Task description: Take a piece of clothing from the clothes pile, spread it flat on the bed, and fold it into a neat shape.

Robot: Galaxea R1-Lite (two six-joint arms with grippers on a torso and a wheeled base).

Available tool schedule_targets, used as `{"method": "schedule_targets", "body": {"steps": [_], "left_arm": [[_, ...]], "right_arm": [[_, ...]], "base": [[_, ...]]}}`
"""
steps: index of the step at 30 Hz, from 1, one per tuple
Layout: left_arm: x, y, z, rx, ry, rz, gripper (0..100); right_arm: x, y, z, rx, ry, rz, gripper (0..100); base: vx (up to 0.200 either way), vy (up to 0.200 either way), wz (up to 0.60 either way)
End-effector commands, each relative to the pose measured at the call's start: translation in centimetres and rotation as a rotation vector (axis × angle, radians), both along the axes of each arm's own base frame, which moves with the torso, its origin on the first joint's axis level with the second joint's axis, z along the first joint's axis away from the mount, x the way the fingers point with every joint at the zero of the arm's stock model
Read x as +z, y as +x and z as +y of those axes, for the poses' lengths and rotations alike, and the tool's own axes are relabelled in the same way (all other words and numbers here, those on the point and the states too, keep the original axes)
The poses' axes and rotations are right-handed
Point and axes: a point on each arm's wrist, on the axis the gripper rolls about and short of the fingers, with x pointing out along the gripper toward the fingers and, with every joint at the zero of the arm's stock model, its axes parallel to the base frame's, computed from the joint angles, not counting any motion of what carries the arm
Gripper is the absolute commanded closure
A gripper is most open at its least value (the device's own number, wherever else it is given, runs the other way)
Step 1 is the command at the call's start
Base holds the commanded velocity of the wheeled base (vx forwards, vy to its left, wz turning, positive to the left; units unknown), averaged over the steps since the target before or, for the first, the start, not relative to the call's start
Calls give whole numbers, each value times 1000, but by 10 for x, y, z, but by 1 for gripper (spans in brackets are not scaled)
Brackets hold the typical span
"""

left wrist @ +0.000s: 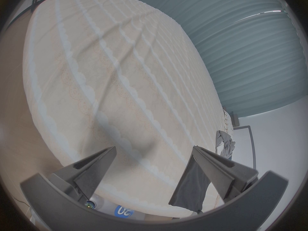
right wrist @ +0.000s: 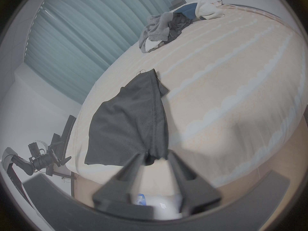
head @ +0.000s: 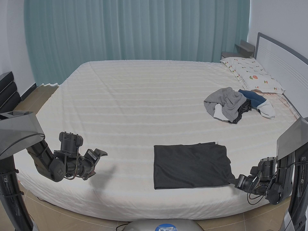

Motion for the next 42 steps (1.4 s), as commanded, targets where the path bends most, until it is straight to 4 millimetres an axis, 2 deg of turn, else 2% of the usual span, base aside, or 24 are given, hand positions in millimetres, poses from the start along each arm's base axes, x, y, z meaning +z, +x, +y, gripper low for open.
{"method": "schedule_targets", "body": {"steps": [1,4,7,8,14,21,28,29,42], "left_arm": [[0,0,0,0,0,1,0],[0,0,0,0,0,-1,0],[0,0,0,0,0,-1,0],[0,0,0,0,0,-1,0],[0,0,0,0,0,-1,0],[0,0,0,-1,1,0,0],[0,0,0,-2,2,0,0],[0,0,0,-2,2,0,0],[0,0,0,-1,1,0,0]], "right_arm": [[16,10,-4,-15,8,-97,0],[20,35,-4,-30,11,-176,0],[12,56,-4,-37,8,-161,0],[9,74,-2,-47,7,-156,0],[4,122,3,-95,15,-133,0],[3,152,11,-132,83,-105,0],[1,165,19,-132,105,-111,0],[1,167,19,-130,105,-115,100],[2,174,12,-207,119,-123,100]], "base": [[0,0,0],[0,0,0],[0,0,0],[0,0,0],[0,0,0],[0,0,0],[0,0,0],[0,0,0],[0,0,0]]}}
